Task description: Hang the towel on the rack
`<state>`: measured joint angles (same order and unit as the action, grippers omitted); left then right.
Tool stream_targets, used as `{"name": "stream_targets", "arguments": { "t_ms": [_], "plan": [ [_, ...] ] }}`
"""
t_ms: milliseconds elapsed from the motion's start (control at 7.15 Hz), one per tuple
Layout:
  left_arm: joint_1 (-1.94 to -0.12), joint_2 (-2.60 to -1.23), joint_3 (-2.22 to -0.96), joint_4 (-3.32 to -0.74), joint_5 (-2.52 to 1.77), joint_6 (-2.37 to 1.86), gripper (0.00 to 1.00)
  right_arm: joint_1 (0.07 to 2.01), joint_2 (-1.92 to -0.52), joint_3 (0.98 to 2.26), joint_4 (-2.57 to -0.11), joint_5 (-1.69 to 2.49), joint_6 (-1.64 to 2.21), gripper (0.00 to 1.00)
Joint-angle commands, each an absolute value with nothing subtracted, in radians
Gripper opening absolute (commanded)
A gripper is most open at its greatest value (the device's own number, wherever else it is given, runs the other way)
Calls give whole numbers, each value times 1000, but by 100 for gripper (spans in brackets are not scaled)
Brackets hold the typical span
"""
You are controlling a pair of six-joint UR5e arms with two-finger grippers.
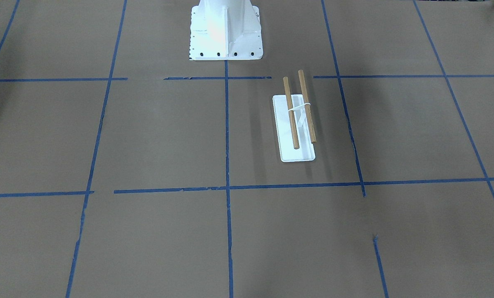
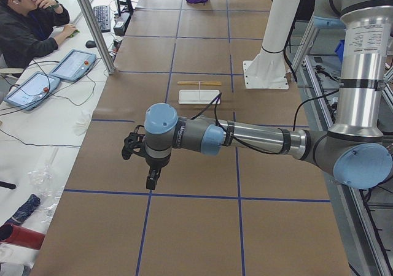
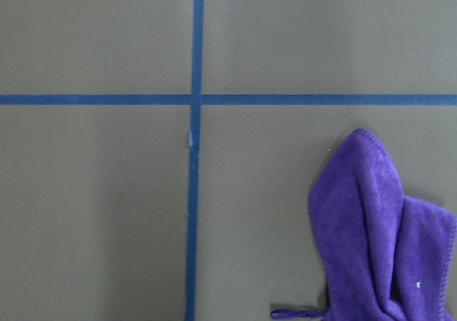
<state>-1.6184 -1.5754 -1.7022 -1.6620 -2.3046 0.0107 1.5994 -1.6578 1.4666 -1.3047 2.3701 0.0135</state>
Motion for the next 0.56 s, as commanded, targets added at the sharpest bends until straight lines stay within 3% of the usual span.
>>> {"name": "stream_targets", "arguments": {
  "t_ms": [0,420],
  "plan": [
    [-1618,-1575,-1703,-1660,-2322,11,100,1592,-1655,1289,-1114,2338,11,100],
    [-1618,-1575,-1703,-1661,-2324,11,100,1563,-1666,1211,-1112,2324,9,100]
  ]
}}
